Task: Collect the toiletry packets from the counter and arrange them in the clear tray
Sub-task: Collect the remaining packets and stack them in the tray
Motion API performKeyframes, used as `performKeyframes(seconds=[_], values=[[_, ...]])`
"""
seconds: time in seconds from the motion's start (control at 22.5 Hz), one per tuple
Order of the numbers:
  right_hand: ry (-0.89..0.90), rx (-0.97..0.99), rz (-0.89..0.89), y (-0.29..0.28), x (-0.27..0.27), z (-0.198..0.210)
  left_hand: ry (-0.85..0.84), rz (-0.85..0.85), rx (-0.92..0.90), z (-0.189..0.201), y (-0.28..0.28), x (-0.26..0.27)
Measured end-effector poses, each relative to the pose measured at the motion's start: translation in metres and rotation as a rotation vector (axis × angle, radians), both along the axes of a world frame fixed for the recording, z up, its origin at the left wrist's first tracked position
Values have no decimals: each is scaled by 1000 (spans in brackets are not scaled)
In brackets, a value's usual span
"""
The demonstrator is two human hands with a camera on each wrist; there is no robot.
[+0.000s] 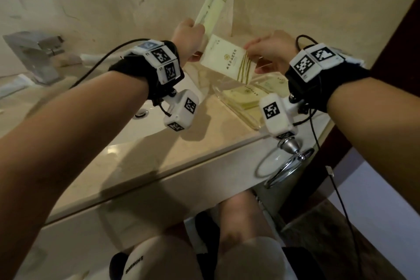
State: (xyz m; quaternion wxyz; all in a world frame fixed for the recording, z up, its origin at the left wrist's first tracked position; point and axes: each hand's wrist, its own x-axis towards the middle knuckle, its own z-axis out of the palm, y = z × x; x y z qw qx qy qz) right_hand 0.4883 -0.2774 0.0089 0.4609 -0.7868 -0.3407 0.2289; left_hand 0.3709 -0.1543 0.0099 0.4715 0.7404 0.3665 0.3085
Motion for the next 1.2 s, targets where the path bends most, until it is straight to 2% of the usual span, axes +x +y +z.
performKeyframes(seconds=[0.27, 0.4, 0.53, 0.93, 1.2], values=[[-57, -20, -85, -11, 45, -8, 40, -57, -7, -4, -11, 27], [-173, 8, -212, -13, 73, -7, 53, -77, 2, -6, -12, 40], [-274, -36, -239, -19, 93, -11, 57, -100, -1, -10, -13, 47], [-572, -275, 60, -11, 120, -17, 107, -177, 7, -20, -12, 64], [-624, -415, 205, -5, 126, -27, 112, -198, 14, -21, -14, 66]])
